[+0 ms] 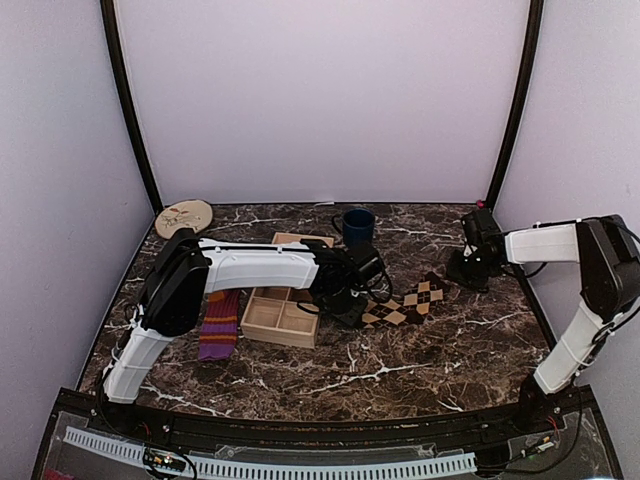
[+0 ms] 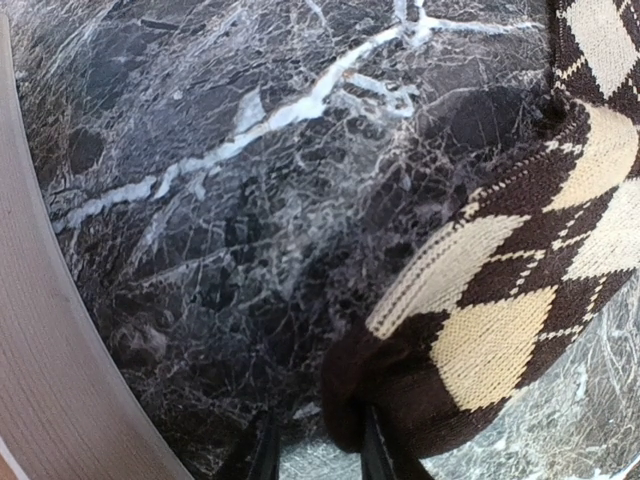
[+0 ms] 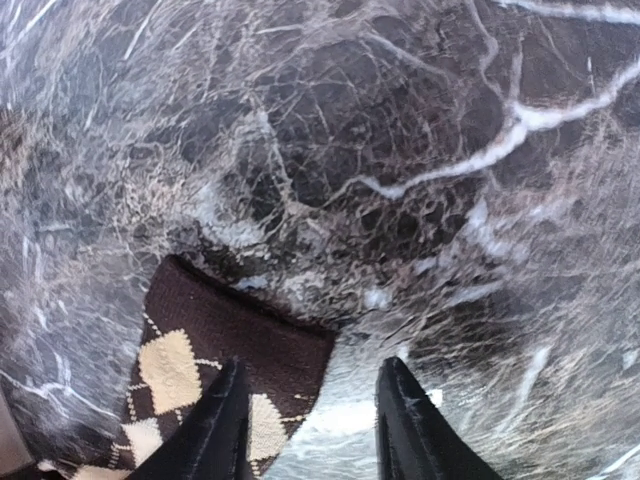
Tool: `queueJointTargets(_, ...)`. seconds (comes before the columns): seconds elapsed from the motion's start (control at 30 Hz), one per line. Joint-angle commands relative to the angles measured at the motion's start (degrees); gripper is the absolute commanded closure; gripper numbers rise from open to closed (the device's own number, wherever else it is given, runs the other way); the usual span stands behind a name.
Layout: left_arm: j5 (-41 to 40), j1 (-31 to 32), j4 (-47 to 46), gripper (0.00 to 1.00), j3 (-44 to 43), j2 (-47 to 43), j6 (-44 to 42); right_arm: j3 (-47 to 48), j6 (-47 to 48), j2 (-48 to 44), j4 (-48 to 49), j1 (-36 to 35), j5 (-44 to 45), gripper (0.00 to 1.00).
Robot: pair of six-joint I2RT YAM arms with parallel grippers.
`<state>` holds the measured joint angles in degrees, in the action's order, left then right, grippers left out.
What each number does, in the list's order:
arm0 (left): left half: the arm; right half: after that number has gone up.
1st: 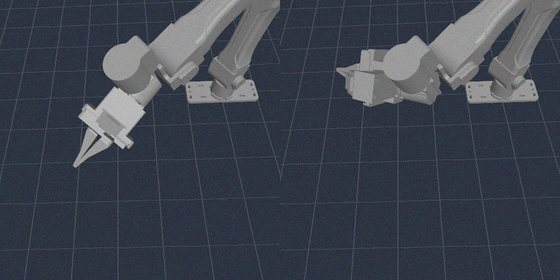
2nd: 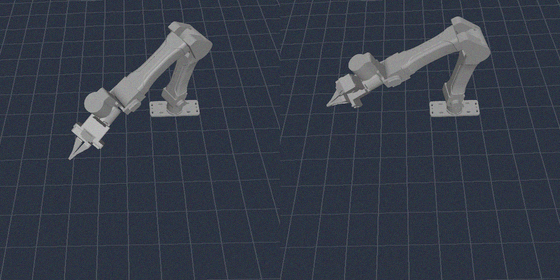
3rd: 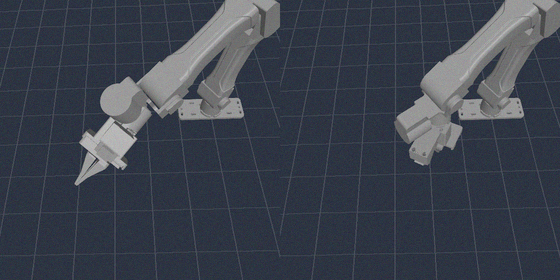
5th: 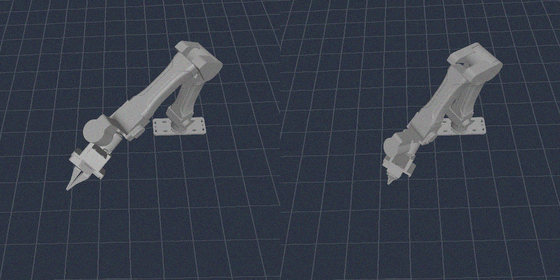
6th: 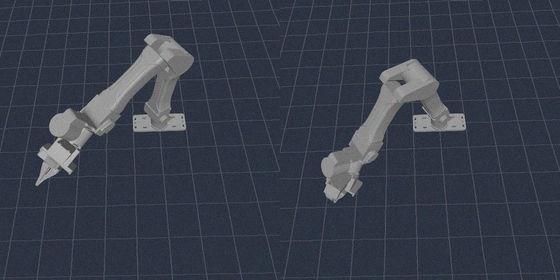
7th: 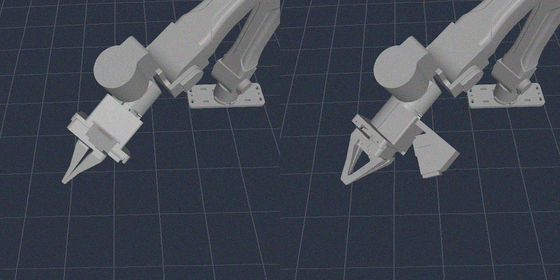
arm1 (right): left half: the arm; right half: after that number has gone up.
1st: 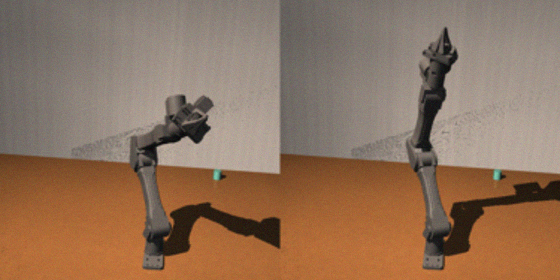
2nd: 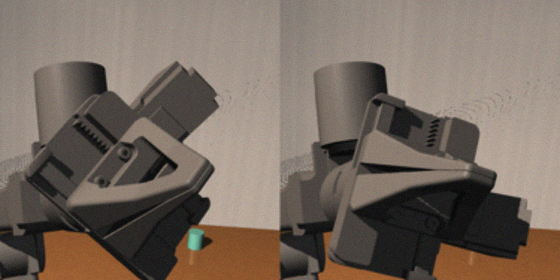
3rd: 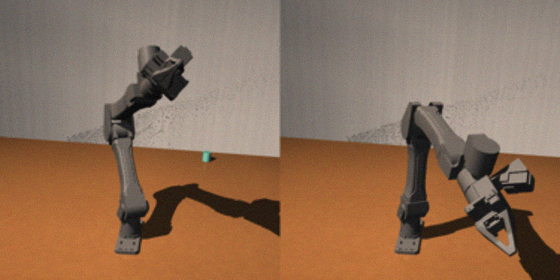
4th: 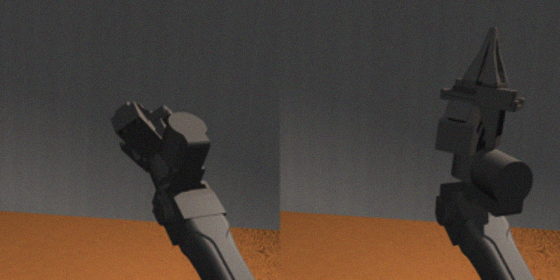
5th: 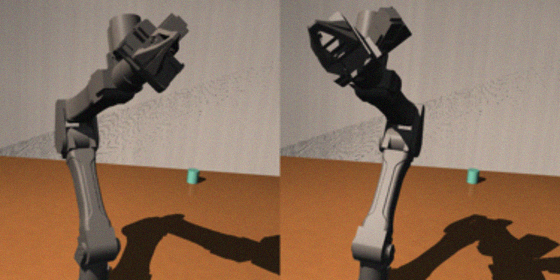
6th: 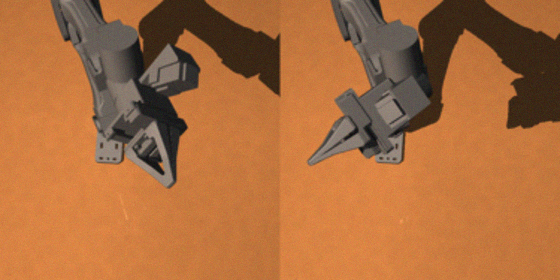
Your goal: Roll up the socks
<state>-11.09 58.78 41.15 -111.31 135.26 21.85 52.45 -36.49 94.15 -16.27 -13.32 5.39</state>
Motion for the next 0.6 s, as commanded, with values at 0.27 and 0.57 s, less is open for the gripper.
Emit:
queueJointTargets(0.27, -0.40, 0.01, 5.28, 0.69, -0.41, 0.15, -0.49, -2.79, -2.36, 1.56, 3.61, -1.24, -4.17, 0.51)
queueJointTargets(0.57, -0.42, 0.00, 5.19, 0.69, -0.66, 0.10, -0.40, -2.39, -3.48, 5.19, 3.91, -2.13, -4.61, 0.61)
